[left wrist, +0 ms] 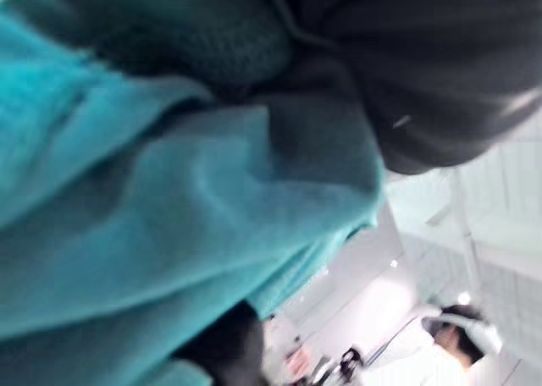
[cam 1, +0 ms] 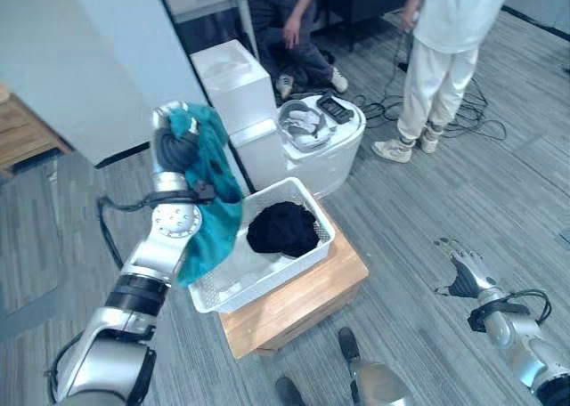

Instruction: Tidy up the quilt and then pick up the clothes from the bed and put them into the laundry hamper.

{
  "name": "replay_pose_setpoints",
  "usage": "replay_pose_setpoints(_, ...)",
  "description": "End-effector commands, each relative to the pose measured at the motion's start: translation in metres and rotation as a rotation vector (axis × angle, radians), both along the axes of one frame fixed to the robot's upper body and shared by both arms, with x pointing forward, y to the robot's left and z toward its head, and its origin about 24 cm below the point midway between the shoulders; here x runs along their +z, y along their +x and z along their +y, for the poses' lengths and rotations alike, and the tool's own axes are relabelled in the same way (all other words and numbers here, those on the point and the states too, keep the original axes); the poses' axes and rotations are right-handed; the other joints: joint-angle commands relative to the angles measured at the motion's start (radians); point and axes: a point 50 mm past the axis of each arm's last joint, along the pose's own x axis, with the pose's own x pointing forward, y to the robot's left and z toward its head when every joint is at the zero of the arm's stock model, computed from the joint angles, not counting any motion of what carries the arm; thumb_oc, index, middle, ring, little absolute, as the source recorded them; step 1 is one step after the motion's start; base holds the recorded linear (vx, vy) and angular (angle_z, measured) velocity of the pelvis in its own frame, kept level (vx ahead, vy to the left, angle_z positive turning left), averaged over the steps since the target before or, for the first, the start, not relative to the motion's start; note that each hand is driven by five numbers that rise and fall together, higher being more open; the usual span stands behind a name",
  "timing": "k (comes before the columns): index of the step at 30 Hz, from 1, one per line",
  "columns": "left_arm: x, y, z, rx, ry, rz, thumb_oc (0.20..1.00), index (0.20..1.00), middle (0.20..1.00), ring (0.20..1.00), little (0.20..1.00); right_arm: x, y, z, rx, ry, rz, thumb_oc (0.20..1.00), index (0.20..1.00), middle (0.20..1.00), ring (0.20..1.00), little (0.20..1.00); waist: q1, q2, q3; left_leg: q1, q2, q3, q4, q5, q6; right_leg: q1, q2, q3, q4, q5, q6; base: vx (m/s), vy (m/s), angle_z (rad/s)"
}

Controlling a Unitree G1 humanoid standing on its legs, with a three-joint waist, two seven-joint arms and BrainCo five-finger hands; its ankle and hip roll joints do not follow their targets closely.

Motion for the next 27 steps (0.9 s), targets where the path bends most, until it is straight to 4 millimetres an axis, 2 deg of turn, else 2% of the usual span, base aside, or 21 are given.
replay_pose_setpoints(1, 0.019, 0.011, -0.011, -0.029, 0.022, -0.05, 0.2, 0.2, 0.2, 0.2, 0.2, 0.031, 0.023, 0.013, 0.042, 0.057, -0.165, 1.0, 1.0, 1.0, 1.0, 1.0, 0.005, 0.019, 0.059, 0.04, 0.095, -0.021, 0.002, 0.01, -0.093, 0.017, -0.054, 0.028, 0.024, -0.058, 0.107, -0.02, -0.027, -0.14)
replay_pose_setpoints(2, 0.009, 0.009, -0.014, -0.042, 0.035, -0.012, 0.2, 0.2, 0.2, 0.2, 0.2, 0.03, 0.023, 0.013, 0.038, 0.058, -0.165, 1.0, 1.0, 1.0, 1.0, 1.0, 0.006, 0.02, 0.064, 0.039, 0.096, -0.02, 0.002, 0.011, -0.094, 0.016, -0.054, 0.027, 0.023, -0.058, 0.107, -0.01, -0.024, -0.19)
replay_pose_setpoints(3, -0.005, 0.006, -0.017, -0.06, 0.055, 0.033, 0.347, 0.347, 0.347, 0.347, 0.347, 0.029, 0.022, 0.012, 0.032, 0.056, -0.164, 1.0, 1.0, 1.0, 1.0, 1.0, 0.009, 0.021, 0.068, 0.037, 0.098, -0.016, 0.002, 0.012, -0.094, 0.015, -0.056, 0.024, 0.023, -0.058, 0.106, -0.01, -0.021, -0.17)
replay_pose_setpoints(4, -0.02, 0.002, -0.021, -0.078, 0.063, 0.081, 1.0, 1.0, 1.0, 1.0, 1.0, 0.027, 0.022, 0.012, 0.024, 0.056, -0.161, 1.0, 1.0, 1.0, 1.0, 1.0, 0.013, 0.022, 0.073, 0.035, 0.098, -0.017, 0.002, 0.013, -0.095, 0.016, -0.057, 0.021, 0.022, -0.059, 0.105, 0.0, -0.02, -0.13)
replay_pose_setpoints(6, -0.049, -0.006, -0.024, -0.092, 0.043, 0.182, 1.0, 1.0, 1.0, 1.0, 1.0, 0.025, 0.021, 0.011, 0.009, 0.058, -0.158, 1.0, 1.0, 1.0, 1.0, 1.0, 0.018, 0.025, 0.081, 0.033, 0.099, -0.019, 0.002, 0.015, -0.096, 0.018, -0.059, 0.015, 0.019, -0.059, 0.104, 0.0, -0.007, -0.02)
replay_pose_setpoints(7, -0.05, -0.006, -0.024, -0.093, 0.042, 0.183, 1.0, 1.0, 1.0, 1.0, 1.0, 0.025, 0.021, 0.011, 0.009, 0.057, -0.158, 1.0, 1.0, 1.0, 1.0, 1.0, 0.018, 0.025, 0.08, 0.033, 0.099, -0.02, 0.002, 0.015, -0.096, 0.019, -0.059, 0.015, 0.019, -0.059, 0.104, 0.0, 0.002, 0.03)
replay_pose_setpoints(8, -0.067, -0.015, -0.02, -0.071, -0.002, 0.233, 1.0, 1.0, 1.0, 1.0, 1.0, 0.017, 0.02, 0.009, -0.033, 0.073, -0.138, 1.0, 1.0, 1.0, 1.0, 1.0, 0.025, 0.029, 0.084, 0.032, 0.098, -0.022, 0.002, 0.015, -0.096, 0.023, -0.061, 0.01, 0.015, -0.058, 0.102, 0.0, 0.0, 0.0)
replay_pose_setpoints(10, -0.077, -0.021, -0.014, -0.035, -0.035, 0.261, 1.0, 1.0, 1.0, 1.0, 1.0, 0.011, 0.018, 0.007, -0.07, 0.092, -0.13, 1.0, 1.0, 1.0, 1.0, 1.0, 0.033, 0.03, 0.084, 0.034, 0.1, -0.025, 0.002, 0.014, -0.095, 0.027, -0.062, 0.004, 0.014, -0.059, 0.1, 0.0, 0.0, 0.0)
replay_pose_setpoints(12, -0.078, -0.025, 0.003, 0.045, -0.059, 0.253, 1.0, 1.0, 1.0, 1.0, 1.0, 0.002, 0.015, 0.008, -0.1, 0.117, -0.099, 1.0, 1.0, 1.0, 1.0, 1.0, 0.048, 0.026, 0.08, 0.037, 0.101, -0.032, 0.002, 0.014, -0.096, 0.039, -0.063, -0.008, 0.013, -0.061, 0.096, 0.01, -0.009, 0.08)
replay_pose_setpoints(13, -0.078, -0.025, 0.003, 0.045, -0.058, 0.253, 1.0, 1.0, 1.0, 1.0, 1.0, 0.002, 0.015, 0.008, -0.1, 0.118, -0.099, 1.0, 1.0, 1.0, 1.0, 1.0, 0.047, 0.025, 0.08, 0.038, 0.101, -0.033, 0.002, 0.014, -0.096, 0.04, -0.063, -0.009, 0.013, -0.062, 0.096, 0.0, -0.013, 0.16)
replay_pose_setpoints(14, -0.069, -0.022, 0.014, 0.112, -0.07, 0.204, 1.0, 1.0, 1.0, 1.0, 1.0, -0.007, 0.012, 0.006, -0.123, 0.138, -0.058, 1.0, 1.0, 1.0, 1.0, 1.0, 0.059, 0.02, 0.074, 0.041, 0.101, -0.042, 0.002, 0.013, -0.097, 0.05, -0.063, -0.021, 0.013, -0.064, 0.095, -0.01, -0.01, 0.21)
replay_pose_setpoints(16, -0.058, -0.021, 0.023, 0.15, -0.086, 0.148, 1.0, 1.0, 1.0, 1.0, 1.0, -0.019, 0.007, 0.006, -0.149, 0.164, -0.001, 1.0, 1.0, 1.0, 1.0, 1.0, 0.067, 0.015, 0.066, 0.045, 0.103, -0.052, 0.002, 0.012, -0.098, 0.062, -0.064, -0.031, 0.013, -0.068, 0.092, 0.01, -0.028, 0.28)
replay_pose_setpoints(17, -0.055, -0.023, 0.035, 0.199, -0.108, 0.127, 1.0, 1.0, 1.0, 1.0, 1.0, -0.035, -0.001, 0.002, -0.189, 0.178, 0.073, 1.0, 1.0, 1.0, 1.0, 1.0, 0.079, 0.01, 0.054, 0.056, 0.103, -0.062, 0.002, 0.009, -0.098, 0.082, -0.063, -0.04, 0.013, -0.074, 0.089, 0.03, -0.046, 0.26)
replay_pose_setpoints(19, -0.059, -0.029, 0.056, 0.271, -0.122, 0.146, 1.0, 1.0, 1.0, 1.0, 1.0, -0.049, -0.01, -0.001, -0.234, 0.205, 0.14, 1.0, 1.0, 1.0, 1.0, 1.0, 0.09, 0.0, 0.037, 0.068, 0.103, -0.072, 0.002, 0.01, -0.098, 0.1, -0.061, -0.046, 0.012, -0.076, 0.085, 0.04, -0.036, 0.36)
replay_pose_setpoints(20, -0.068, -0.038, 0.08, 0.355, -0.127, 0.193, 1.0, 1.0, 1.0, 1.0, 1.0, -0.063, -0.021, -0.007, -0.292, 0.224, 0.211, 1.0, 1.0, 1.0, 1.0, 1.0, 0.101, -0.006, 0.021, 0.087, 0.101, -0.082, 0.002, 0.003, -0.097, 0.122, -0.062, -0.051, 0.014, -0.084, 0.082, 0.05, -0.008, 0.33)
replay_pose_setpoints(21, -0.079, -0.047, 0.101, 0.432, -0.139, 0.252, 1.0, 1.0, 1.0, 1.0, 1.0, -0.075, -0.031, -0.013, -0.346, 0.232, 0.267, 1.0, 1.0, 1.0, 1.0, 1.0, 0.109, -0.012, 0.008, 0.098, 0.1, -0.089, 0.002, 0.001, -0.097, 0.135, -0.061, -0.055, 0.017, -0.088, 0.081, 0.05, 0.011, 0.12)
replay_pose_setpoints(22, -0.089, -0.055, 0.111, 0.476, -0.157, 0.298, 1.0, 1.0, 1.0, 1.0, 1.0, -0.083, -0.039, -0.017, -0.384, 0.233, 0.304, 1.0, 1.0, 1.0, 1.0, 1.0, 0.114, -0.013, 0.002, 0.104, 0.098, -0.094, 0.002, 0.0, -0.097, 0.141, -0.061, -0.056, 0.018, -0.09, 0.08, 0.01, 0.012, 0.06)
replay_pose_setpoints(24, -0.126, -0.079, 0.124, 0.534, -0.167, 0.476, 1.0, 1.0, 1.0, 1.0, 1.0, -0.091, -0.049, -0.023, -0.429, 0.233, 0.35, 1.0, 1.0, 1.0, 1.0, 1.0, 0.119, -0.019, -0.012, 0.109, 0.096, -0.1, 0.002, 0.001, -0.095, 0.148, -0.064, -0.058, 0.022, -0.088, 0.078, 0.0, 0.025, 0.1)
replay_pose_setpoints(25, -0.179, -0.118, 0.127, 0.577, -0.163, 0.741, 1.0, 1.0, 1.0, 1.0, 1.0, -0.104, -0.062, -0.025, -0.497, 0.271, 0.41, 1.0, 1.0, 1.0, 1.0, 1.0, 0.123, -0.022, -0.021, 0.119, 0.093, -0.104, 0.002, -0.004, -0.092, 0.157, -0.067, -0.06, 0.026, -0.091, 0.079, 0.0, 0.069, 0.11)
replay_pose_setpoints(26, -0.221, -0.162, 0.119, 0.585, -0.208, 0.943, 1.0, 1.0, 1.0, 1.0, 1.0, -0.116, -0.074, -0.022, -0.577, 0.346, 0.465, 1.0, 1.0, 1.0, 1.0, 1.0, 0.129, -0.024, -0.034, 0.122, 0.089, -0.104, 0.002, -0.006, -0.087, 0.158, -0.069, -0.054, 0.027, -0.09, 0.078, 0.01, 0.087, 0.06)
replay_pose_setpoints(27, -0.243, -0.189, 0.113, 0.599, -0.229, 1.063, 1.0, 1.0, 1.0, 1.0, 1.0, -0.122, -0.08, -0.019, -0.617, 0.392, 0.494, 1.0, 1.0, 1.0, 1.0, 1.0, 0.132, -0.025, -0.04, 0.125, 0.086, -0.104, 0.002, -0.009, -0.084, 0.16, -0.07, -0.052, 0.028, -0.089, 0.078, 0.01, 0.104, -0.11)
